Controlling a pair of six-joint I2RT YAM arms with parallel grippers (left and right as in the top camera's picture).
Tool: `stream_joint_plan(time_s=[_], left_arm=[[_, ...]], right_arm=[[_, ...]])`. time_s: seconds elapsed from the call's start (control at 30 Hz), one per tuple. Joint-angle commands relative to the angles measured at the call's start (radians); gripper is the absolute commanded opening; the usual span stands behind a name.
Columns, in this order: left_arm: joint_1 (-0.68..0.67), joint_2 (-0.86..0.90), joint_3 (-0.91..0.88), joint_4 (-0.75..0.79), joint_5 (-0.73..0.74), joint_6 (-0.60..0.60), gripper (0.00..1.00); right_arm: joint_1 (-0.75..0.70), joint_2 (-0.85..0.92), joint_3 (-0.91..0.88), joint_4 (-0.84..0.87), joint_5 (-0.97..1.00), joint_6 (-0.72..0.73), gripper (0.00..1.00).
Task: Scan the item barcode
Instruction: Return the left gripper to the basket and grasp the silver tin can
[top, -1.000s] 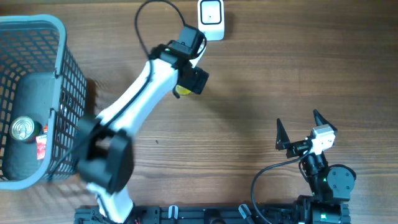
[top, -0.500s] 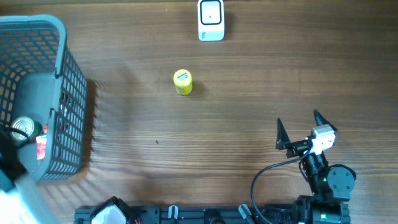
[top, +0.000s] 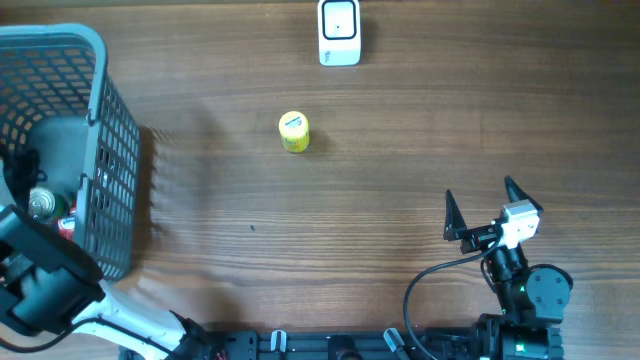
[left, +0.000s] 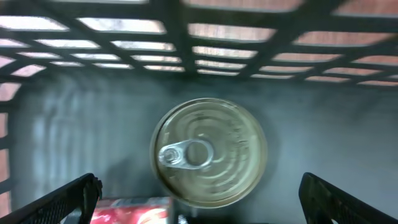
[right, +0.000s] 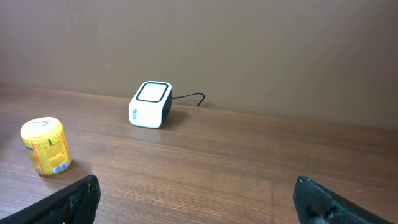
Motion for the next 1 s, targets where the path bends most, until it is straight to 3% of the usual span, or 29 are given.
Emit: stream_joint_plan(time_s=[0.0,0.23,0.97], left_arm=[[-0.029,0.019,-0.08,0.087,-0.069,-0.012,1.0],[-0.033,0.019,-0.243,0.236,-0.096,-0.009,1.0],[-0.033,0.021,-0.245,0.292,-0.153,-0.009,1.0]], right_arm=[[-0.002,-0.005,-0.001,0.005,0.002,0.015,1.0],[-0.002,-0.005,-0.001,0.005,0.002,0.016,1.0],[-0.002,-0.005,-0.001,0.005,0.002,0.015,1.0]])
